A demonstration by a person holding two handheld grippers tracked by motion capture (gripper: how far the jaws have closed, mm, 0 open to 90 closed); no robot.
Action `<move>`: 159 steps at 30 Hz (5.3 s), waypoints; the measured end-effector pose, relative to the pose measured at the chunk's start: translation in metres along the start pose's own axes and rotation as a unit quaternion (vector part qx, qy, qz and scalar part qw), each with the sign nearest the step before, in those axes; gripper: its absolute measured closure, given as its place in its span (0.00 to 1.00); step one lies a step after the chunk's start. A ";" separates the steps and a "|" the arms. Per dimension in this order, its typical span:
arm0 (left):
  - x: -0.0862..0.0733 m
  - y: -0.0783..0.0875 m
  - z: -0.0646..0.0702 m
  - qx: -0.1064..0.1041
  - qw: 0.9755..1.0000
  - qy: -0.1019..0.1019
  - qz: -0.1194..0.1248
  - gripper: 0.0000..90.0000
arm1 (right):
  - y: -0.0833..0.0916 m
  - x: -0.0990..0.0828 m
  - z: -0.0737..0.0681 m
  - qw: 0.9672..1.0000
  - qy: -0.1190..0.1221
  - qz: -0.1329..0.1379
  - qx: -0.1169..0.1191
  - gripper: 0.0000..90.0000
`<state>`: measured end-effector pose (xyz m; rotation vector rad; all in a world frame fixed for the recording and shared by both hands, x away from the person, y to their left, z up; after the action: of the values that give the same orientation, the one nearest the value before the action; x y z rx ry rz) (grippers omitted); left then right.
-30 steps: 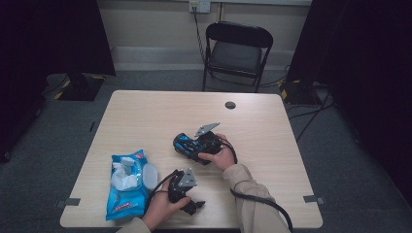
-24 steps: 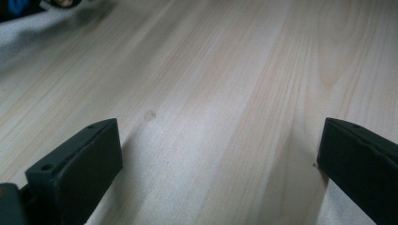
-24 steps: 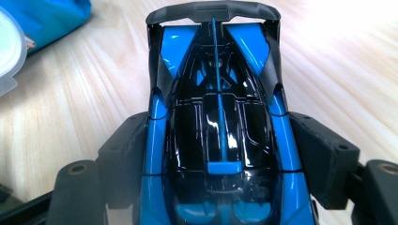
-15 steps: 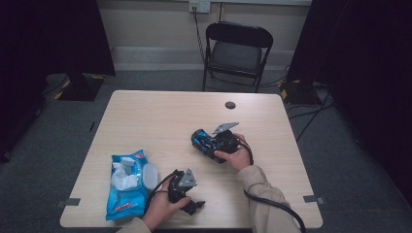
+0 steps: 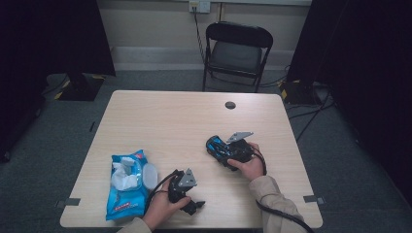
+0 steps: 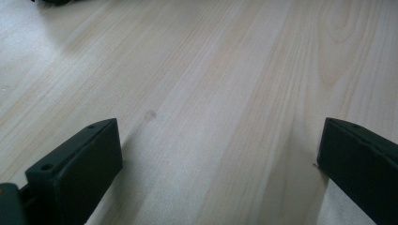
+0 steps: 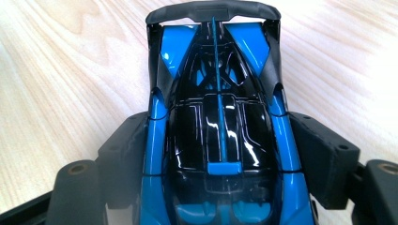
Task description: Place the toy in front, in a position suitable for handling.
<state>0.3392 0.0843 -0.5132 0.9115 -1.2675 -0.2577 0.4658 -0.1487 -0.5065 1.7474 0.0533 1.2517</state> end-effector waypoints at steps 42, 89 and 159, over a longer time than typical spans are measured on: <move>0.025 0.072 -0.012 -0.007 0.999 0.020 0.044 0.17 | 0.058 -0.014 0.003 1.000 0.002 0.020 -0.004 0.17; -0.071 0.210 -0.029 0.083 0.991 0.099 0.043 0.17 | 0.074 -0.082 -0.011 1.000 0.002 0.012 -0.006 0.14; -0.088 0.132 -0.069 0.179 0.966 0.186 0.019 0.23 | 0.074 -0.082 -0.011 1.000 0.005 0.012 -0.004 0.14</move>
<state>0.3325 0.2550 -0.4832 1.1798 -0.9915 0.1768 0.3851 -0.2242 -0.5127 1.7402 0.0334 1.2775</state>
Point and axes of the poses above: each handheld gripper's, and its own axes: y roughly backward along the jaws, x roughly out of its top, z roughly to its right, the point moved 1 cm from there along -y, roughly forward along the jaws
